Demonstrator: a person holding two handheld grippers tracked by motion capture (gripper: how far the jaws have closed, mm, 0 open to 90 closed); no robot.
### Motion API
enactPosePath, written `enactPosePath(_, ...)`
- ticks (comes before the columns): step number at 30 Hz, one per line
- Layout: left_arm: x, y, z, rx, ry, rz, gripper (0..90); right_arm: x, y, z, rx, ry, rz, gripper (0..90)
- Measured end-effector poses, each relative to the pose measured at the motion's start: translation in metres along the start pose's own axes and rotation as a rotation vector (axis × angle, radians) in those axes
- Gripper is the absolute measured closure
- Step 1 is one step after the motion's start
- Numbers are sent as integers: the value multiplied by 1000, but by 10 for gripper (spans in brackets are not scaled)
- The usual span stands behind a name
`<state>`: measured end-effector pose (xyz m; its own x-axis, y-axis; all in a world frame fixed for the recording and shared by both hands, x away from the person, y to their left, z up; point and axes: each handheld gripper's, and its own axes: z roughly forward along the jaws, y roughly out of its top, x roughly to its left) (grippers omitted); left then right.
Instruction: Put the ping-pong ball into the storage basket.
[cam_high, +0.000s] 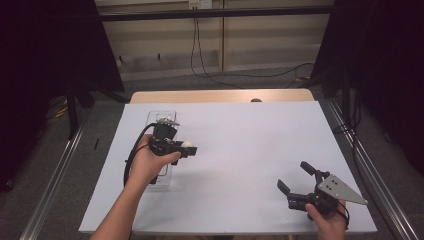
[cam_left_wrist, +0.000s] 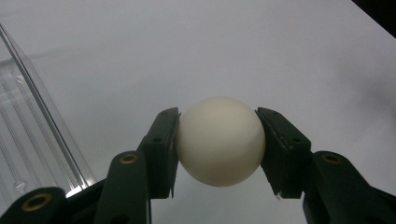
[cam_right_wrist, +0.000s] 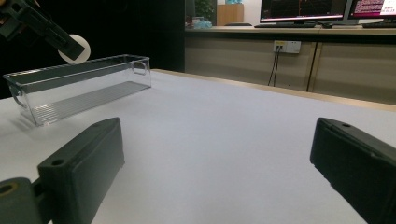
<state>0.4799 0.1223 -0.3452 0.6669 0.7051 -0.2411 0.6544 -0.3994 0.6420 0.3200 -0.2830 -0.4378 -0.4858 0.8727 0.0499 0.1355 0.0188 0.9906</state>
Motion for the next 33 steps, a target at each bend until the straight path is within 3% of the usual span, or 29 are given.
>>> enactPosePath(5, -1, 1, -1, 0, 4, -19, 513, 0, 0, 0, 2, 1, 1, 24)
enactPosePath(10, 1, 2, -3, 18, -17, 3, 513, 0, 0, 0, 2, 1, 1, 24)
enactPosePath(11, 0, 2, -3, 15, 2, 2, 513, 0, 0, 0, 2, 1, 1, 24)
enactPosePath(14, -1, 3, -3, -5, 6, -18, 513, 0, 0, 0, 1, 1, 1, 24)
enactPosePath(16, 0, 3, -4, 7, 6, -4, 513, 0, 0, 0, 1, 1, 1, 24)
enactPosePath(24, 0, 5, -5, -12, 11, -23, 513, 0, 0, 0, 0, 0, 2, 24)
enactPosePath(30, 3, 6, -9, 11, 6, 9, 513, 0, 0, 0, 0, 1, 3, 24)
enactPosePath(31, 1, 6, -8, -5, 6, -12, 513, 0, 0, 0, 0, 0, 3, 24)
enactPosePath(33, 3, 6, -10, 5, 10, 7, 513, 0, 0, 0, 0, 1, 3, 24)
